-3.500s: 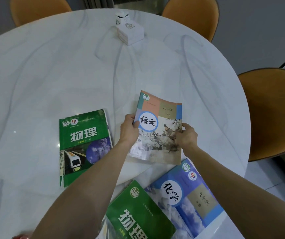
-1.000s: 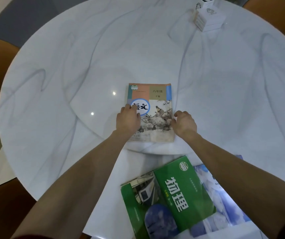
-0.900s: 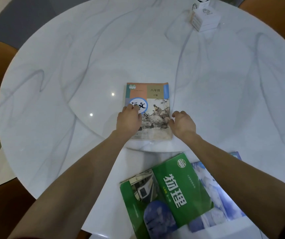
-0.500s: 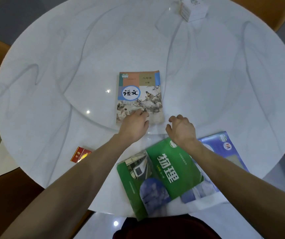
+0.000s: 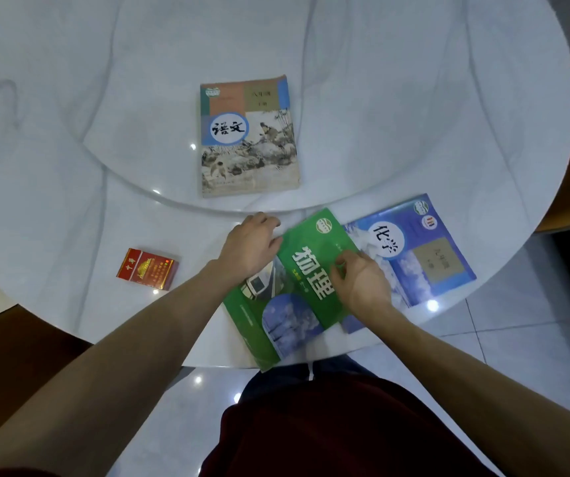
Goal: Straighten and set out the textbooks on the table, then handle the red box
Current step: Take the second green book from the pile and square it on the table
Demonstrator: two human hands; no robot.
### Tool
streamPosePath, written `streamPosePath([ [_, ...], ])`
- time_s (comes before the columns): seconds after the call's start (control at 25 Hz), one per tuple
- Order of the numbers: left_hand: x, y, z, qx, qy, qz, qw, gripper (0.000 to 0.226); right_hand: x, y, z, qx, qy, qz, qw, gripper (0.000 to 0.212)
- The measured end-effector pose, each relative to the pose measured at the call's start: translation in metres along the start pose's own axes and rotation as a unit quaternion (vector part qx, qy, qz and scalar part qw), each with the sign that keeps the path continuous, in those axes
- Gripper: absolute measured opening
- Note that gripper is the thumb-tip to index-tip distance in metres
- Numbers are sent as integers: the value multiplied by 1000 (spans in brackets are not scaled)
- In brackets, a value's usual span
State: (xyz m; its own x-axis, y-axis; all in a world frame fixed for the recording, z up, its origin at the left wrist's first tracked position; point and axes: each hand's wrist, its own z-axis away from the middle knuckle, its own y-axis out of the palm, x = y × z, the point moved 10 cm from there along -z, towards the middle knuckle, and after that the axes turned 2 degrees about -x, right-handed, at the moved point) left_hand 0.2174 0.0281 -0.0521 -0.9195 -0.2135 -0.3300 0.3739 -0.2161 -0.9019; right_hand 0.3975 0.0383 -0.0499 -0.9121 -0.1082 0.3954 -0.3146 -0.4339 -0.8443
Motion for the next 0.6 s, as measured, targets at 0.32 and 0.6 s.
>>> streamPosePath([
  [0.32,13,34,-1,58,-48,30,997,49,-55,62,64,67,236,-286,926,22],
  [0.6,23,39,-14,57,-70,77,993,44,-60,106,95,69,421,-546,721,19],
])
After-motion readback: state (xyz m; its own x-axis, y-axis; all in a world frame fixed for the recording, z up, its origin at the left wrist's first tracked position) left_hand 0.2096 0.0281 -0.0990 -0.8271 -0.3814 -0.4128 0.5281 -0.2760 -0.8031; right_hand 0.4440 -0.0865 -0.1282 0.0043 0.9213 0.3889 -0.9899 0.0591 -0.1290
